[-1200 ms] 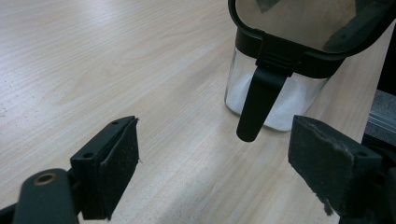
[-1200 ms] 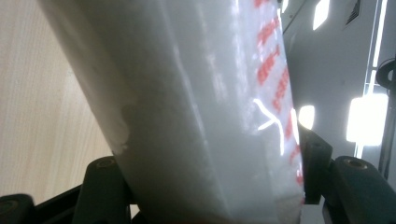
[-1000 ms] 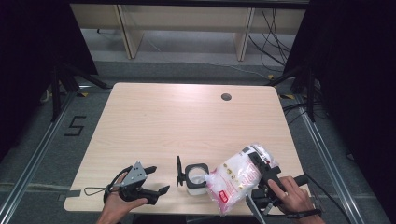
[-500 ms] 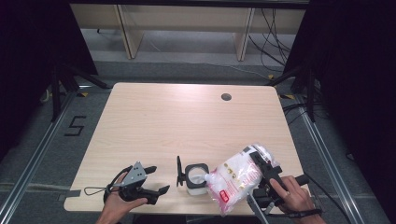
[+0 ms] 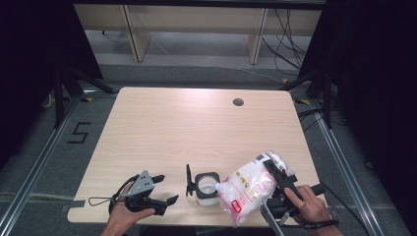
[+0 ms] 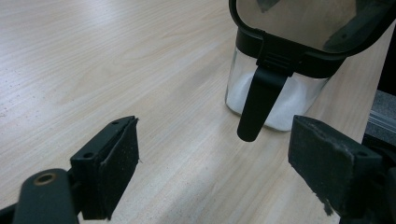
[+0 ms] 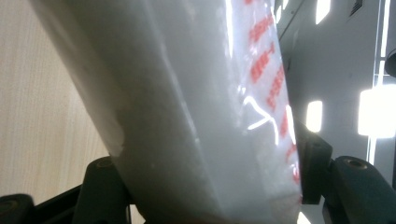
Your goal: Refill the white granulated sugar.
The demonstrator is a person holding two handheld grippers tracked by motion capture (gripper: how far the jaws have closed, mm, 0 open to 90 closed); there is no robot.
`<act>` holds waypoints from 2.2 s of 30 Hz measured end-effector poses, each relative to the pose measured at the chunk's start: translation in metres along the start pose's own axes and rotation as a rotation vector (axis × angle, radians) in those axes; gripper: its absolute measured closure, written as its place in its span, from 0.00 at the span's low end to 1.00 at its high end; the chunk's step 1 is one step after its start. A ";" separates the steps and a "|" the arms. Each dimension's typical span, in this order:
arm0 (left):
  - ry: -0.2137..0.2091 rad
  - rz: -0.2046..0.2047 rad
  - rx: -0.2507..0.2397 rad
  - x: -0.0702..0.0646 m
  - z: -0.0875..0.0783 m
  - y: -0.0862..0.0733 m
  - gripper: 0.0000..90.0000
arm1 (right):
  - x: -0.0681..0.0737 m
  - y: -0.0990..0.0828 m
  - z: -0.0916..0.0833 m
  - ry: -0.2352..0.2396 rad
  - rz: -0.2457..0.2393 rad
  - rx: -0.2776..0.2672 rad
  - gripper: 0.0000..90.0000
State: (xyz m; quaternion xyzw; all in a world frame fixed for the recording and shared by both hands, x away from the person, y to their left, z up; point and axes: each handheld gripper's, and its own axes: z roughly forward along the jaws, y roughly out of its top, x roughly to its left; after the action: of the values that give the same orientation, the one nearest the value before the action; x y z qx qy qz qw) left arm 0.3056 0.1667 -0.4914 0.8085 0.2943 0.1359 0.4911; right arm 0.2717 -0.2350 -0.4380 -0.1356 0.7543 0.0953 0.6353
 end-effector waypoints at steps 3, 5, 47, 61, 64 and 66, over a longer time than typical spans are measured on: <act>-0.002 0.004 0.003 0.000 0.000 0.000 0.18 | -0.001 0.000 0.000 -0.011 -0.017 0.001 0.44; -0.004 0.012 0.003 0.001 0.000 0.000 0.18 | -0.002 0.000 0.000 -0.009 -0.034 0.001 0.44; -0.001 -0.016 -0.004 -0.001 0.000 0.000 0.18 | -0.003 0.003 0.001 -0.013 -0.066 -0.008 0.44; 0.001 -0.018 -0.002 0.000 0.000 0.000 0.18 | -0.004 0.001 0.000 -0.021 -0.050 -0.010 0.44; -0.001 -0.015 -0.003 -0.001 0.000 0.000 0.18 | -0.003 0.002 0.000 -0.021 -0.051 -0.004 0.44; 0.002 -0.015 -0.001 0.000 0.000 0.000 0.18 | -0.004 0.003 0.000 -0.025 -0.064 -0.013 0.44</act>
State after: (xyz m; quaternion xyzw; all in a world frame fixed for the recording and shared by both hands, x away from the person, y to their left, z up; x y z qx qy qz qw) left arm 0.3050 0.1668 -0.4913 0.8059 0.3007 0.1333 0.4922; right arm 0.2715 -0.2314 -0.4342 -0.1625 0.7408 0.0813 0.6466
